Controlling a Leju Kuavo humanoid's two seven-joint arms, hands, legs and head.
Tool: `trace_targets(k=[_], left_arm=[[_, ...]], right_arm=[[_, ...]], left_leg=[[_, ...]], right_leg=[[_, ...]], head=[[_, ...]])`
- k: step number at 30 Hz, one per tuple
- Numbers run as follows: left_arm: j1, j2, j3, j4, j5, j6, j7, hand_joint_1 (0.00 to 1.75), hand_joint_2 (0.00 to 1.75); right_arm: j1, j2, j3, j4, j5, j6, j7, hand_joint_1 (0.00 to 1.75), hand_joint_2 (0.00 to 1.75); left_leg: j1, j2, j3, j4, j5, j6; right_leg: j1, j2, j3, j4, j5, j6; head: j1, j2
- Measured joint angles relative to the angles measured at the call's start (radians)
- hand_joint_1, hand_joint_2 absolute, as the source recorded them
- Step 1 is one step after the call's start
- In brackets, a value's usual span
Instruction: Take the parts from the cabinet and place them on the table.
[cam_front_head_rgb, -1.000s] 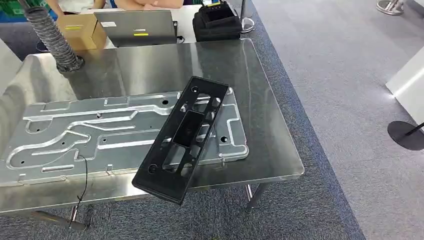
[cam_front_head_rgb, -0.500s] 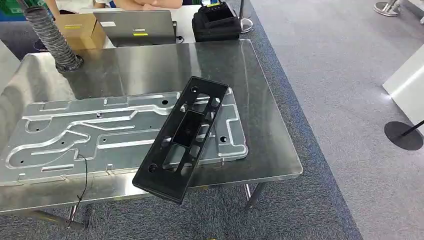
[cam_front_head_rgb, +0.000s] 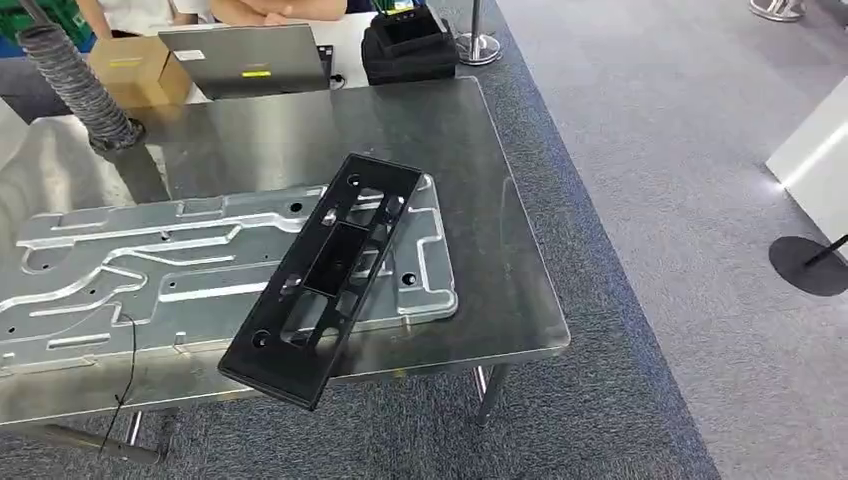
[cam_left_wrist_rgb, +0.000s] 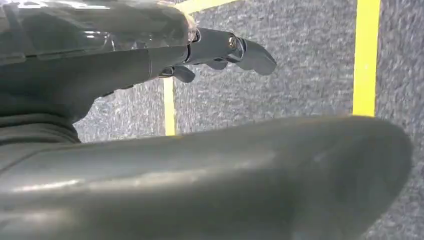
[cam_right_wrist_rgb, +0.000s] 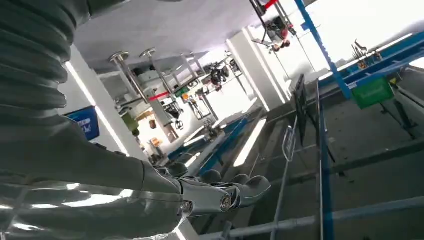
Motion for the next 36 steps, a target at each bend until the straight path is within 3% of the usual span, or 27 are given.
trace_targets(k=[1,3,4,5,7,9,10,11,12,13,21,23,24,25,26,28,29,30,31,33,34,35,36], left_arm=[[0.000,0.000,-0.001,0.000,0.000,-0.001,0.000,0.00,0.00],[-0.001,0.000,-0.003,0.000,0.000,-0.009,0.000,0.00,0.00],[-0.002,0.008,-0.003,0.001,0.000,-0.011,0.000,0.00,0.00],[-0.002,0.006,-0.003,0.001,0.000,-0.012,-0.001,0.00,0.00],[0.000,0.005,-0.003,0.001,0.002,-0.014,-0.002,0.00,0.00],[-0.001,0.004,-0.003,0.001,0.005,-0.013,-0.005,0.00,0.00],[-0.001,0.005,-0.003,0.001,0.006,-0.011,-0.007,0.00,0.00],[0.000,0.005,-0.003,0.001,0.008,-0.010,-0.007,0.00,0.00],[0.000,0.003,-0.003,0.002,0.008,-0.010,-0.008,0.00,0.00],[-0.001,0.000,-0.003,0.002,0.008,-0.013,-0.008,0.00,0.00],[-0.001,-0.002,-0.005,0.002,0.003,-0.021,-0.010,0.00,0.00],[-0.002,-0.002,-0.007,0.002,0.000,-0.024,-0.010,0.00,0.00],[-0.004,-0.003,-0.010,0.002,0.000,-0.025,-0.010,0.00,0.00],[-0.005,-0.003,-0.013,0.002,-0.002,-0.025,-0.010,0.00,0.00],[-0.006,-0.003,-0.015,0.002,-0.002,-0.024,-0.010,0.00,0.00],[-0.005,-0.003,-0.019,0.002,-0.002,-0.024,-0.010,0.00,0.00],[-0.005,-0.003,-0.020,0.002,-0.002,-0.025,-0.010,0.00,0.00],[-0.004,-0.003,-0.021,0.002,-0.002,-0.028,-0.013,0.00,0.00],[-0.004,-0.003,-0.022,0.002,-0.002,-0.032,-0.015,0.00,0.00],[-0.004,-0.003,-0.024,0.002,-0.002,-0.037,-0.027,0.00,0.00],[-0.005,-0.002,-0.024,0.002,-0.002,-0.038,-0.035,0.00,0.00],[-0.006,-0.002,-0.024,0.002,0.000,-0.039,-0.046,0.00,0.00],[-0.006,-0.002,-0.024,0.002,0.001,-0.040,-0.056,0.00,0.00]], right_arm=[[0.000,0.000,0.000,0.000,0.000,0.000,0.000,0.00,1.75],[0.002,0.000,0.000,0.000,0.000,0.000,-0.002,0.00,1.75],[0.002,0.000,0.001,0.000,-0.001,0.000,-0.006,0.00,1.75],[0.003,-0.001,0.000,0.000,-0.002,0.000,-0.009,0.00,1.75],[0.003,-0.001,0.000,0.000,-0.004,0.000,-0.011,0.00,1.75],[0.001,-0.002,-0.001,0.000,-0.007,0.000,-0.005,0.00,1.75],[0.001,-0.003,0.000,0.000,-0.008,0.000,0.001,0.00,1.75],[-0.002,-0.003,0.000,0.000,-0.008,0.000,0.004,0.00,1.75],[-0.001,-0.003,0.000,0.000,-0.008,0.000,0.010,0.00,1.75],[-0.002,-0.003,0.000,-0.001,-0.008,0.000,0.015,0.00,1.75],[-0.002,-0.003,0.000,-0.001,-0.006,0.000,0.035,0.00,1.75],[-0.002,-0.003,-0.001,-0.001,-0.006,0.000,0.036,0.00,1.75],[-0.002,-0.003,-0.002,-0.001,-0.006,0.000,0.036,0.00,1.75],[-0.003,-0.003,0.000,-0.001,-0.006,0.000,0.037,0.00,1.75],[-0.003,-0.003,-0.001,-0.001,-0.006,0.000,0.037,0.00,1.75],[-0.004,-0.003,0.000,-0.002,-0.006,0.000,0.037,0.00,1.75],[-0.004,-0.003,0.000,-0.002,-0.002,0.000,0.040,0.00,1.75],[-0.004,-0.003,0.000,-0.001,0.001,0.000,0.045,0.00,1.75],[-0.004,-0.003,0.000,-0.001,0.005,0.000,0.050,0.00,1.75],[-0.005,-0.003,0.000,-0.002,0.011,0.000,0.061,0.00,1.75],[-0.006,-0.003,0.000,-0.001,0.018,0.000,0.069,0.00,0.00],[-0.007,-0.003,0.000,-0.002,0.023,0.000,0.077,0.00,0.00],[-0.007,-0.003,0.000,-0.002,0.027,0.000,0.080,0.00,0.00]], left_leg=[[-0.006,0.000,0.031,-0.062,0.039,0.011],[-0.022,-0.001,0.122,-0.245,0.122,0.042],[-0.027,0.001,0.138,-0.281,0.109,0.055],[-0.025,0.006,0.137,-0.290,0.117,0.043],[-0.033,0.004,0.135,-0.291,0.118,0.046],[-0.023,0.006,0.144,-0.313,0.134,0.053],[-0.030,0.000,0.144,-0.313,0.126,0.041],[-0.028,0.000,0.143,-0.313,0.128,0.043],[-0.030,0.000,0.144,-0.311,0.126,0.045],[-0.030,-0.001,0.144,-0.311,0.126,0.046],[-0.033,0.000,0.142,-0.308,0.125,0.051],[-0.039,0.000,0.143,-0.313,0.128,0.064],[-0.026,0.004,0.155,-0.338,0.143,0.070],[-0.025,0.005,0.163,-0.350,0.147,0.071],[-0.023,0.006,0.163,-0.353,0.150,0.073],[-0.023,0.007,0.160,-0.353,0.150,0.072],[-0.023,0.007,0.160,-0.352,0.149,0.071],[-0.021,0.007,0.161,-0.351,0.148,0.068],[-0.018,0.007,0.162,-0.348,0.145,0.062],[-0.008,0.005,0.162,-0.330,0.138,0.047],[-0.008,0.004,0.157,-0.317,0.129,0.034],[-0.013,0.001,0.151,-0.302,0.125,0.026],[-0.013,0.001,0.148,-0.307,0.128,0.021]], right_leg=[[0.005,0.001,0.002,0.000,-0.001,-0.001],[0.011,0.000,0.009,0.000,-0.003,-0.004],[0.017,-0.001,0.007,0.003,-0.005,-0.001],[0.016,0.002,0.003,0.004,-0.004,0.003],[0.008,0.000,0.001,0.001,0.000,0.015],[0.006,-0.001,0.004,0.003,-0.004,0.026],[0.011,-0.003,0.008,-0.019,0.015,0.019],[0.014,0.000,0.010,-0.018,0.001,0.006],[0.012,-0.001,0.010,-0.017,0.007,0.004],[0.012,-0.001,0.012,-0.020,0.007,0.009],[0.009,0.000,0.012,-0.024,0.013,0.018],[0.003,0.001,0.017,-0.037,0.020,0.035],[0.008,0.001,0.020,-0.036,0.016,0.036],[0.005,-0.001,0.013,-0.017,-0.001,0.037],[0.005,-0.001,-0.013,0.038,-0.038,0.039],[-0.005,-0.002,-0.093,0.201,-0.112,0.046],[-0.010,-0.003,-0.118,0.253,-0.124,0.051],[-0.014,-0.003,-0.122,0.257,-0.112,0.055],[-0.020,-0.005,-0.101,0.214,-0.077,0.061],[-0.032,-0.008,-0.015,0.041,0.014,0.073],[-0.035,-0.008,0.012,-0.016,0.010,0.079],[-0.025,0.006,0.004,-0.014,0.015,0.061],[-0.024,0.005,-0.001,-0.004,0.013,0.051]], head=[[0.000,0.000],[0.000,0.000],[0.000,0.000],[0.000,0.000],[0.000,0.000],[0.000,0.000],[0.000,0.000],[0.000,0.000],[0.001,0.000],[0.001,0.000],[0.001,0.000],[0.001,0.000],[0.000,0.000],[0.001,0.000],[0.001,0.000],[0.001,0.000],[0.001,0.000],[0.001,0.000],[0.001,0.000],[0.001,0.000],[0.001,0.000],[0.000,0.000],[0.000,0.000]])
